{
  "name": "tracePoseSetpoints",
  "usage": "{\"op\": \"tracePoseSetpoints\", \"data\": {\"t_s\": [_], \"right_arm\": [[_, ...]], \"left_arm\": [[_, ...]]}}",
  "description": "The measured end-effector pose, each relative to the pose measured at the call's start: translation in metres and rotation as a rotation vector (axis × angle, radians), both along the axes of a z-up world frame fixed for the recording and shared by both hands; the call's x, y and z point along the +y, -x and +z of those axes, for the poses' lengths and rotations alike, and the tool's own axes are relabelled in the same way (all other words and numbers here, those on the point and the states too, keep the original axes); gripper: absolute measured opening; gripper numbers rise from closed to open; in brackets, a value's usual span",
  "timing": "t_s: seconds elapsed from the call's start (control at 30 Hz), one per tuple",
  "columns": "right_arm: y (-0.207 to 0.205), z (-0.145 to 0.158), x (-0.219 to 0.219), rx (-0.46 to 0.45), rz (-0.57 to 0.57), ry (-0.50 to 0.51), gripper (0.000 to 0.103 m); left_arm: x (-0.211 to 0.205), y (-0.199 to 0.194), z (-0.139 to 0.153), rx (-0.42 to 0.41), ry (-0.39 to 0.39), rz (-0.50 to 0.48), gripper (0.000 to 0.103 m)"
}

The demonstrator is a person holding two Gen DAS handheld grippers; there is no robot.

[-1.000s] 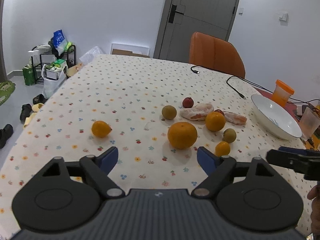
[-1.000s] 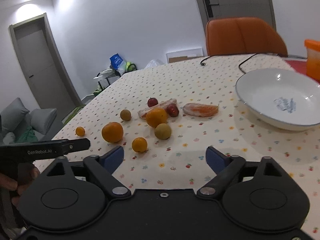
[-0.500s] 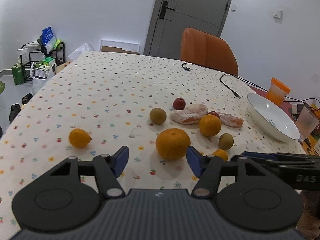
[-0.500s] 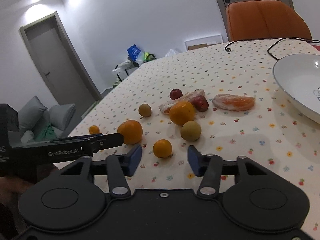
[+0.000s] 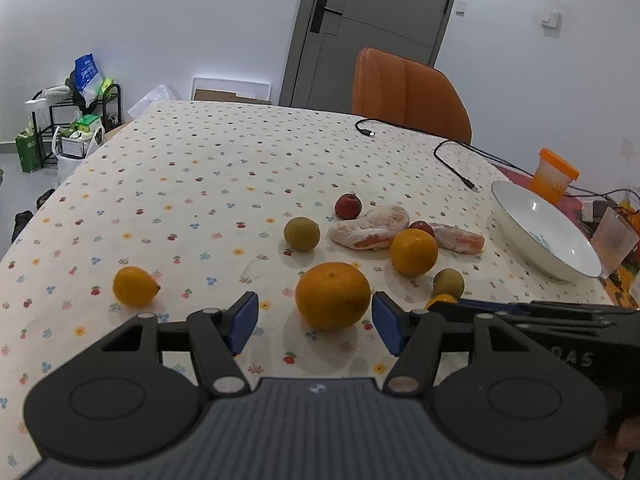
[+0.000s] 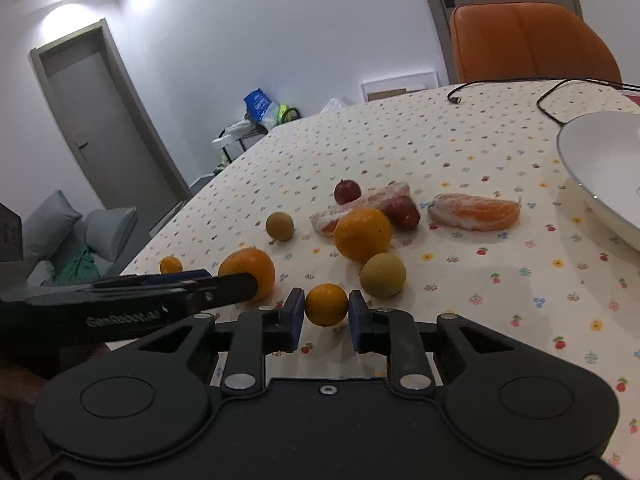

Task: Organize fruits
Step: 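Close the right tool on a small orange while the left tool grasps a large orange, then carry both held oranges up and over the white bowl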

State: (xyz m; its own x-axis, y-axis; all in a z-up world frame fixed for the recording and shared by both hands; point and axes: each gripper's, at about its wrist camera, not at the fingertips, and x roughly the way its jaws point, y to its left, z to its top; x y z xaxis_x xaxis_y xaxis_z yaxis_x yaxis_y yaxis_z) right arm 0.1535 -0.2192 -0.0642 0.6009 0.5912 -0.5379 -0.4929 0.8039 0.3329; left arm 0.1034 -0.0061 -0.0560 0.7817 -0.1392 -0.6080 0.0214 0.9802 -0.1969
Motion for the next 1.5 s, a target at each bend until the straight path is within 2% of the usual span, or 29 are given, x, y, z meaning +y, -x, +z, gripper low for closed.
{"op": "tracePoseSetpoints", "data": {"t_s": [0.17, 0.27, 0.5, 0.83, 1.5], "right_arm": [[0.005, 0.004, -0.011, -0.022, -0.038, -0.007, 0.022], [0.007, 0.005, -0.021, -0.027, -0.071, -0.019, 0.022], [0.013, 0.007, -0.04, -0.052, -0.152, -0.019, 0.022], [0.025, 0.015, -0.07, -0.099, -0.22, -0.047, 0.022], [0.028, 0.019, -0.143, -0.167, -0.374, -0.09, 0.022]], "left_arm": [[-0.008, -0.006, -0.007, 0.007, -0.031, 0.019, 0.061], [-0.014, -0.007, -0.007, 0.002, -0.043, 0.009, 0.041], [-0.032, 0.0, 0.003, -0.024, -0.088, -0.023, 0.041], [-0.056, 0.005, 0.021, -0.076, -0.105, -0.057, 0.041], [-0.142, -0.009, 0.036, -0.133, -0.147, -0.217, 0.041]]}}
